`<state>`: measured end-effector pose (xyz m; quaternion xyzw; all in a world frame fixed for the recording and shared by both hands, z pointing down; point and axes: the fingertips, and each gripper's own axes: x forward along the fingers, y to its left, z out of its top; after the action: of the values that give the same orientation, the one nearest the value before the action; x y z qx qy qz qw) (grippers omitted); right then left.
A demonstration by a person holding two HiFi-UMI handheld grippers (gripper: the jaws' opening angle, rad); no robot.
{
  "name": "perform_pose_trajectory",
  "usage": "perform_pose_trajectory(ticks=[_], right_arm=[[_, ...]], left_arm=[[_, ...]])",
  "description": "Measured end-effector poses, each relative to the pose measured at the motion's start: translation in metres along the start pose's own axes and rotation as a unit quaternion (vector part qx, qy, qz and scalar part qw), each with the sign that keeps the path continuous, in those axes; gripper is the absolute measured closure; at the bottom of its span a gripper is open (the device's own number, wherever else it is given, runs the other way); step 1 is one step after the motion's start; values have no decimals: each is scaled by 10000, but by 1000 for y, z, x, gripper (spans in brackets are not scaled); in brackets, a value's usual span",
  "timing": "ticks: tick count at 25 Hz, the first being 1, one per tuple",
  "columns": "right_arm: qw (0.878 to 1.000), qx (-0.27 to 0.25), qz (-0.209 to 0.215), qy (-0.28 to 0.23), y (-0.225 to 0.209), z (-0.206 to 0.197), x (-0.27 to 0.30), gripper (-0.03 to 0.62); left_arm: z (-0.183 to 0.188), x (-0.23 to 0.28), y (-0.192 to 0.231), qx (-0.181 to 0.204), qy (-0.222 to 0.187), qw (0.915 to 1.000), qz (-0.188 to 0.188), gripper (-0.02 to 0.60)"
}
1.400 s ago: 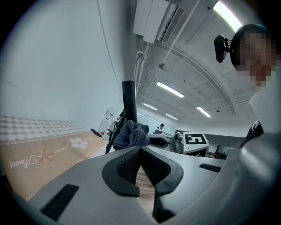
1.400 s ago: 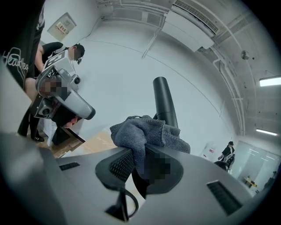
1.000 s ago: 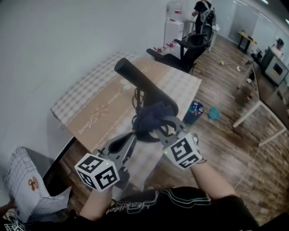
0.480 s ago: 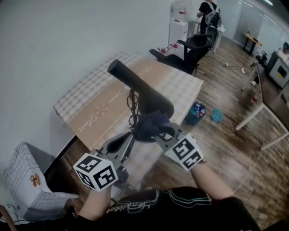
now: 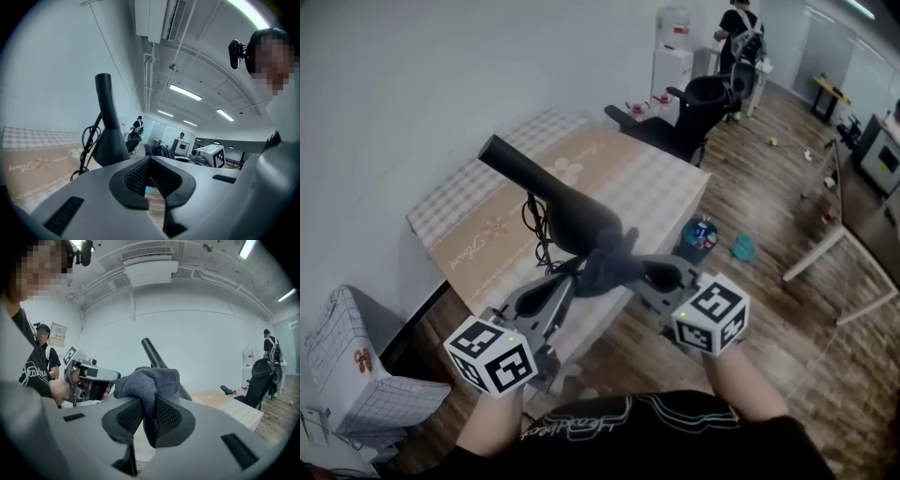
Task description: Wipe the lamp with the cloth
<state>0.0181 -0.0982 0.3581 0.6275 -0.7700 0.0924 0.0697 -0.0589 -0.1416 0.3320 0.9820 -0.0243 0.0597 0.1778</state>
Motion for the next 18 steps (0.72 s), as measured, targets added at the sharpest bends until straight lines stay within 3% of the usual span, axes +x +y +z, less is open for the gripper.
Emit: perform_pose_trajectory(ticks=[10,18], right_arm=[[9971,459,-66,-602,-52,9,-88,537],[9965,153,71,-814,-67,36,-79,537]], left_arm=[[-14,47,-67,15,-29,9999,106,581],[-2,54,-66,113,-167,9995,238,581]])
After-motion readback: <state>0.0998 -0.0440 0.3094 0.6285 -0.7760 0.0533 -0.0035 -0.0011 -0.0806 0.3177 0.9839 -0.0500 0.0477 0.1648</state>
